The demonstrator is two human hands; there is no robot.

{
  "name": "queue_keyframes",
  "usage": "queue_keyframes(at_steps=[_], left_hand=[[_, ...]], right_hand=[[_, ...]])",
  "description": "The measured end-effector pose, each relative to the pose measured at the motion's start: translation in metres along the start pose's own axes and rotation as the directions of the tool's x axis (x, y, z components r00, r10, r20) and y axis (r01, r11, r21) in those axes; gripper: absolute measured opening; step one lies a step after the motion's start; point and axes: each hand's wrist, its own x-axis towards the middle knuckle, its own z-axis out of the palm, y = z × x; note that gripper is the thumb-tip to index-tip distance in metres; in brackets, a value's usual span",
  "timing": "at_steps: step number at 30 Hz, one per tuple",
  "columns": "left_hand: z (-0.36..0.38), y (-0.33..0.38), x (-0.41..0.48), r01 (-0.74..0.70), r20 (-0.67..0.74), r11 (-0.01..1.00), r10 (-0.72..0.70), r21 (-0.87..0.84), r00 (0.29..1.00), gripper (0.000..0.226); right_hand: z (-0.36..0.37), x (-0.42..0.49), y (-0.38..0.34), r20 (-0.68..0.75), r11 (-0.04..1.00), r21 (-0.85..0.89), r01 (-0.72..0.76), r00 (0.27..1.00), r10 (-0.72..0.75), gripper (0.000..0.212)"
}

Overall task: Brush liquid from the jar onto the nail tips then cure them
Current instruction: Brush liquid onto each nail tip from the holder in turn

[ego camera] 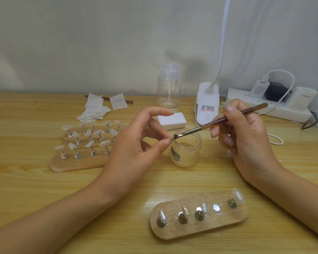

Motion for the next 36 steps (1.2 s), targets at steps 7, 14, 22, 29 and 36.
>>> queue_keyframes(at_steps=[7, 14, 22, 29, 36], left_hand=[[-0.0001, 0.0003, 0.0, -0.006, -0.004, 1.0, 0.006, 0.014, 1.0, 0.045], [-0.0005, 0.0006, -0.0002, -0.015, 0.001, 1.0, 0.015, 0.023, 1.0, 0.045], [-0.0006, -0.001, 0.0004, -0.027, -0.007, 0.999, 0.028, 0.041, 1.0, 0.046], [0.0005, -0.0004, -0.0004, -0.04, -0.01, 0.997, 0.04, 0.06, 0.999, 0.046], [0.0007, 0.0001, -0.0002, -0.04, -0.011, 0.997, 0.041, 0.07, 0.999, 0.045]], right_hand=[[-0.0004, 0.0006, 0.0016, -0.042, 0.997, -0.066, -0.037, 0.999, 0.034, 0.028], [-0.0027, 0.0004, 0.0004, -0.028, 1.0, 0.002, 0.004, 1.0, -0.004, 0.03], [0.0, -0.0002, 0.0015, -0.016, 0.999, -0.038, -0.008, 1.0, 0.007, 0.028], [-0.0029, 0.0006, 0.0006, -0.091, 0.999, -0.01, -0.039, 0.995, 0.038, 0.03], [-0.0007, -0.0002, 0.0029, 0.019, 1.0, -0.004, 0.029, 0.999, -0.029, 0.024]])
